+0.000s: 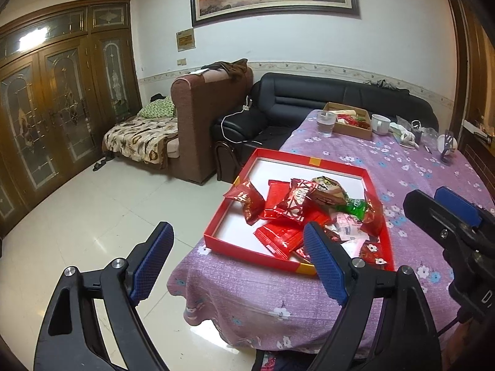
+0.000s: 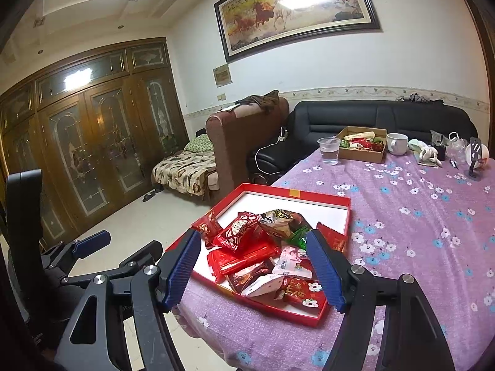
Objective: Organize snacks
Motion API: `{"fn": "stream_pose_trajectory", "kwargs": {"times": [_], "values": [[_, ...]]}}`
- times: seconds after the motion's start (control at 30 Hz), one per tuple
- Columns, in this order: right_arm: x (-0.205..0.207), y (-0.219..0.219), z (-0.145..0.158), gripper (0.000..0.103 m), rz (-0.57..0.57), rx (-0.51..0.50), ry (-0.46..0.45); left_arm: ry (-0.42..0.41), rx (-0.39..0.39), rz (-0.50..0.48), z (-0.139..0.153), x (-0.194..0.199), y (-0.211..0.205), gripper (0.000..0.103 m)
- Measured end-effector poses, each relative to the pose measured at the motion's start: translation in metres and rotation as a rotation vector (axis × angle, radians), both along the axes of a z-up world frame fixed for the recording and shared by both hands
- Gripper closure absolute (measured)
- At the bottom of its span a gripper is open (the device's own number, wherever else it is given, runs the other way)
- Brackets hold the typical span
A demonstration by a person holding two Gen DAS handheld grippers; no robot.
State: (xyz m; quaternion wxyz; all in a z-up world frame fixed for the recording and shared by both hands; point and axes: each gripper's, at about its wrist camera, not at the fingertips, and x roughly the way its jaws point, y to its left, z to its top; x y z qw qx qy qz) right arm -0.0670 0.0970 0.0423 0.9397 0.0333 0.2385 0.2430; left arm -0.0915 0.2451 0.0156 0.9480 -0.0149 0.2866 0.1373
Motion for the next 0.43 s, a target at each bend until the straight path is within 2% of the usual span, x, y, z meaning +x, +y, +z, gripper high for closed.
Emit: {"fn": "stream_pose_trajectory", "kwargs": {"times": [0.27, 0.43], "values": [[0.003, -0.004, -0.001, 0.031, -0.009, 0.005, 0.002, 0.002, -0.037, -0.057, -0.002, 0.006, -0.007, 0.016], [0.008, -0.011, -0.003, 0.031, -0.026, 0.018, 0.009, -0.010, -0.023, -0.076, -0.003, 0.013, -0.015, 0.016]]}}
